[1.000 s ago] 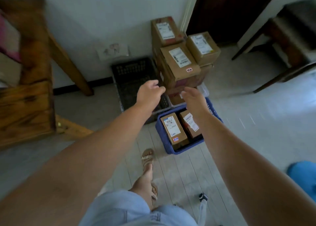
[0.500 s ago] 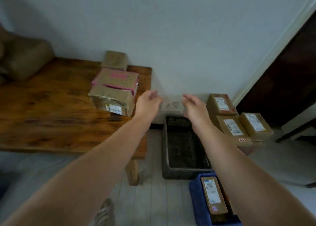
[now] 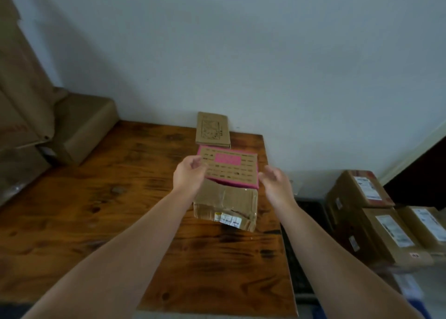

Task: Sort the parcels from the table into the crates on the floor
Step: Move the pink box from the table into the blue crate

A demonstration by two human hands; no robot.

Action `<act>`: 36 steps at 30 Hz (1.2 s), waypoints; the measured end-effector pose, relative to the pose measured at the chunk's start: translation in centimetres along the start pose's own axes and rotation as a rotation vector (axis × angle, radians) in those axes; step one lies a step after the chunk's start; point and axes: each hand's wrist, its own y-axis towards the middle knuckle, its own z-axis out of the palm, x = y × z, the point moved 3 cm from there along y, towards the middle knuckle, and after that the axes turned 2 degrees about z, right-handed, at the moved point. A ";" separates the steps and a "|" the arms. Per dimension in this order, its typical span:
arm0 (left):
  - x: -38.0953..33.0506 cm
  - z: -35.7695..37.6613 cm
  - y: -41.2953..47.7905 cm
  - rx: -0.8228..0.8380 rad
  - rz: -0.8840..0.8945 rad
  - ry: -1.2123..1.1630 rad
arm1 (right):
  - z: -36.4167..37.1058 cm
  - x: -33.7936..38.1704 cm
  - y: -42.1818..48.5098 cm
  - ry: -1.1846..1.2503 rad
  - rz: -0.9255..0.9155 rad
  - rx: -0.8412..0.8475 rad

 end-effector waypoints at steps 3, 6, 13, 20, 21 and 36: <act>1.6 0.6 2.4 -0.007 -0.046 0.046 | 1.3 -0.9 2.1 -0.066 0.077 -0.009; 3.4 1.4 4.1 0.019 -0.093 0.082 | 2.2 -2.4 4.5 -0.108 0.172 0.022; 5.3 2.7 6.3 0.174 -0.295 0.094 | 3.3 -4.0 7.3 -0.126 0.324 0.146; 2.9 2.8 6.6 0.146 -0.172 -0.021 | 1.3 -2.9 7.8 0.042 0.230 0.026; 2.2 2.8 6.5 0.147 -0.144 -0.058 | 0.9 -2.3 7.8 0.091 0.206 0.006; -0.8 0.2 4.4 0.032 0.136 -0.053 | -2.3 2.8 5.4 0.149 -0.182 0.023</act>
